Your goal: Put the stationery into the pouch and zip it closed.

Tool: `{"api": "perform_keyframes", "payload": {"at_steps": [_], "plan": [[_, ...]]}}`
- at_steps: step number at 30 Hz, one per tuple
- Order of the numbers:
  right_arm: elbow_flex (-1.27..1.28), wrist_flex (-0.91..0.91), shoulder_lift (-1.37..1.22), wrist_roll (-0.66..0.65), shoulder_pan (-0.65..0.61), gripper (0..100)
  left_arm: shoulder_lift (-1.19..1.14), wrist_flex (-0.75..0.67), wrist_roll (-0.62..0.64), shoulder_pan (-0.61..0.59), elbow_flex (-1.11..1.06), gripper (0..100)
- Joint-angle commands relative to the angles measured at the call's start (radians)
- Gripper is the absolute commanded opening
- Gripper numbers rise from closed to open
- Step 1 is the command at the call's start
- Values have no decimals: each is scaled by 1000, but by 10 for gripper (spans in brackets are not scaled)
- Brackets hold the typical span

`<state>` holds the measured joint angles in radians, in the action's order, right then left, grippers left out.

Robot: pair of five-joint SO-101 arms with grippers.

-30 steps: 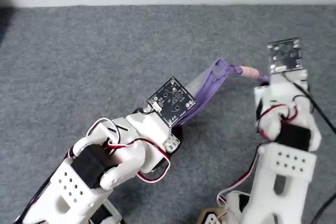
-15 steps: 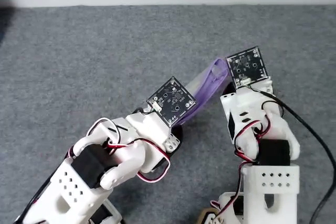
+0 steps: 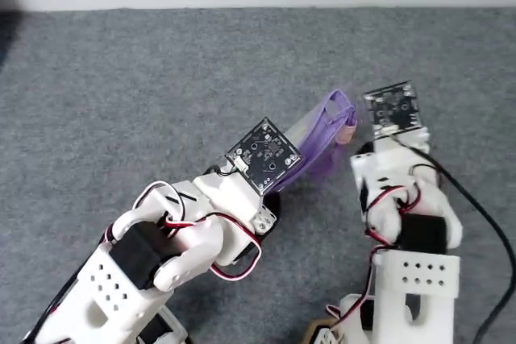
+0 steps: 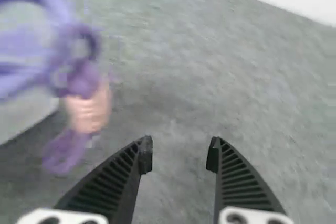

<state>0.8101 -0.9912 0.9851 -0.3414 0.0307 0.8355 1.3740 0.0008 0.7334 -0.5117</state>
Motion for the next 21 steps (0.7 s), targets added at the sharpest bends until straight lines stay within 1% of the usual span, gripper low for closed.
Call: {"api": "perform_keyframes", "payload": {"at_steps": [1, 4, 7, 14, 21], "plan": [[-8, 10, 68, 46, -91, 167, 34, 5, -5, 0, 13, 12], [-6, 10, 117, 77, -160, 166, 35, 6, -5, 0, 13, 12], [-5, 33, 130, 78, -197, 165, 35, 6, -5, 0, 13, 12], [-5, 151, 71, 72, -163, 161, 35, 5, -6, 0, 13, 12], [-6, 168, 59, 72, -140, 11, 35, 5, -6, 0, 13, 12]]}}
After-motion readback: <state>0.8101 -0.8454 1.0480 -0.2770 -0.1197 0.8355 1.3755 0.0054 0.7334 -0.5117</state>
